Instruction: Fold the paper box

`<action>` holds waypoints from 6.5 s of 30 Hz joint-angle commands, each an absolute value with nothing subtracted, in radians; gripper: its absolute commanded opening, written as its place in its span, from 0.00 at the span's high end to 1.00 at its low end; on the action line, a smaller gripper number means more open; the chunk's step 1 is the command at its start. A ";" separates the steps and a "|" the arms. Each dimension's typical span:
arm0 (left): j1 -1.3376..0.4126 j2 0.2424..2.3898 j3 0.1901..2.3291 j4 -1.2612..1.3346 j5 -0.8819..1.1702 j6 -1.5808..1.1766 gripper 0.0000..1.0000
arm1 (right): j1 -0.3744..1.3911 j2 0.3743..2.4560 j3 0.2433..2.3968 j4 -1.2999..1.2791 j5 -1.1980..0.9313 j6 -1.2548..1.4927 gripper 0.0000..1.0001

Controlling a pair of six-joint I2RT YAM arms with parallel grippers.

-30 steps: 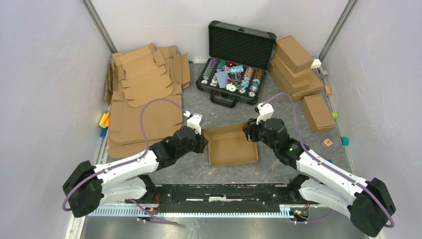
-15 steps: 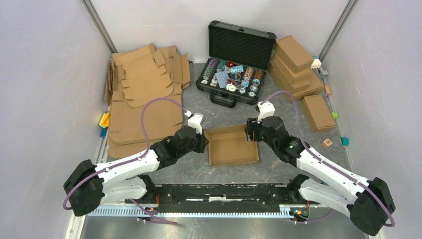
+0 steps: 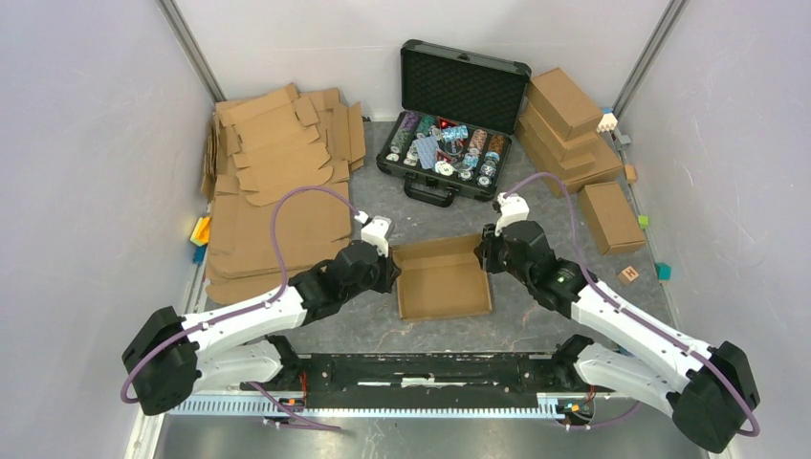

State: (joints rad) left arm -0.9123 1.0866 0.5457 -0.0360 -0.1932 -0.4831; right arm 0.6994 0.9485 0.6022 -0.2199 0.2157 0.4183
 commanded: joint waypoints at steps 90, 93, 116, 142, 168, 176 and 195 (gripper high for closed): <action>-0.423 1.186 0.799 -0.088 0.272 -0.409 0.98 | 0.701 1.190 0.792 -0.051 0.226 0.457 1.00; -0.430 1.166 0.783 -0.041 0.292 -0.409 0.98 | 0.703 1.188 0.785 -0.009 0.237 0.442 1.00; -0.809 0.991 0.435 0.259 -0.083 -0.498 0.98 | 0.877 1.002 0.488 0.240 0.515 0.393 1.00; -0.774 1.293 0.774 0.221 -0.180 -0.450 0.98 | 0.879 1.017 0.373 0.596 0.614 0.327 1.00; -0.938 1.221 0.509 0.435 -0.280 -0.524 0.98 | 0.904 0.839 0.210 0.518 0.561 0.313 1.00; -0.954 1.193 0.487 0.419 -0.277 -0.517 0.98 | 0.904 0.778 0.247 0.385 0.501 0.296 1.00; -1.094 1.079 0.413 0.386 -0.233 -0.415 0.98 | 0.903 0.649 0.232 0.191 0.267 0.329 0.94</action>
